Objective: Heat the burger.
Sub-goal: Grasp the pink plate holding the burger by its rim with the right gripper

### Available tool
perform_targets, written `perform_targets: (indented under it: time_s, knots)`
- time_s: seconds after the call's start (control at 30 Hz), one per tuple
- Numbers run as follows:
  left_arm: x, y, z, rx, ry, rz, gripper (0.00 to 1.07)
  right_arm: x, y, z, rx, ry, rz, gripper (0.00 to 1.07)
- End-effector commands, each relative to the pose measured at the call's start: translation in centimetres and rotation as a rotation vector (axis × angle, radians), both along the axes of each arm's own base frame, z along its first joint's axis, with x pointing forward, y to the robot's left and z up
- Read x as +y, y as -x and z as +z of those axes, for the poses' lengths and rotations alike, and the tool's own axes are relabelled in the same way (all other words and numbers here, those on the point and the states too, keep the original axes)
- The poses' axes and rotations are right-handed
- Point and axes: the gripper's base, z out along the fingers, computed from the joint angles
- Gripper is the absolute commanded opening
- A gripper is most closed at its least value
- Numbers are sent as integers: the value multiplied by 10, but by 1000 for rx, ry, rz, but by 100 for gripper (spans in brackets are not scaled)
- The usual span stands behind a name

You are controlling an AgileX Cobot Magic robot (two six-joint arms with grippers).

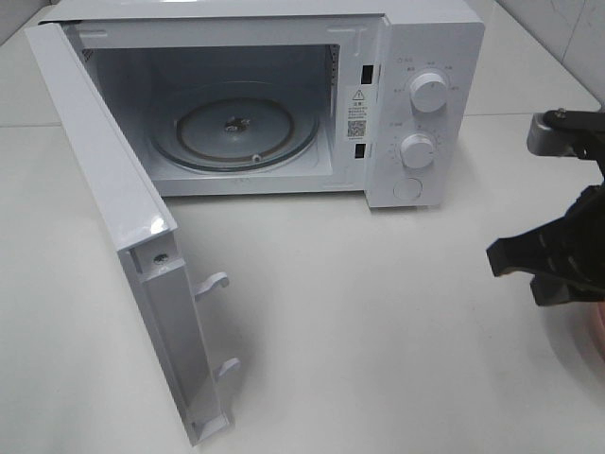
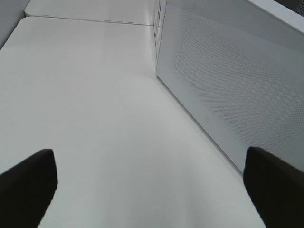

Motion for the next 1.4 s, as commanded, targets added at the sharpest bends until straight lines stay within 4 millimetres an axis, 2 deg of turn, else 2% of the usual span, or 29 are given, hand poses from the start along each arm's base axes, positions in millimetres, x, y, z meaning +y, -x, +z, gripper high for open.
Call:
perform_targets:
  time_s: [0.03,0.2,0.4,0.5,0.53,0.57,0.6,0.63,0.67,0.7,0.73,0.77,0.8,1.13,1.27,1.3,1.4]
  knots:
    - [0,1,-1,-6,1,6,100,-6,4,2,50,72,20,7]
    - [0,1,-1,-6,1,6,100,-15,5,12,111,204,41,8]
    - [0,1,-1,-6,1,6,100,-19,1,22,114,269,46,10]
    - [0,1,-1,-6,1,6,100,-20,-2,27,97,284,48,16]
    - [0,1,-1,-6,1,6,100,-20,-3,29,89,290,53,26]
    - [0,1,-1,-6,1,6,100,-20,-3,29,89,290,53,26]
    - [0,1,-1,-6,1,6,100,-20,-3,30,87,301,79,44]
    - [0,1,-1,-6,1,6,100,-20,-3,30,88,311,105,52]
    - [0,1,-1,-6,1,6,100,-20,-3,30,88,311,105,52]
    - [0,1,-1,-6,1,6,100,-20,-3,30,87,326,147,74]
    - [0,1,-1,-6,1,6,100,-20,-3,30,87,328,153,82]
    - [0,1,-1,-6,1,6,100,-20,-3,30,87,328,153,82]
    - [0,1,-1,-6,1,6,100,-20,-4,30,82,327,156,99]
    - [0,1,-1,-6,1,6,100,-20,-4,30,77,335,174,97]
    - [0,1,-1,-6,1,6,100,-27,-6,30,76,344,148,96]
    - [0,1,-1,-6,1,6,100,-36,-8,30,81,341,104,95]
    - [0,1,-1,-6,1,6,100,-42,-10,30,74,330,69,94]
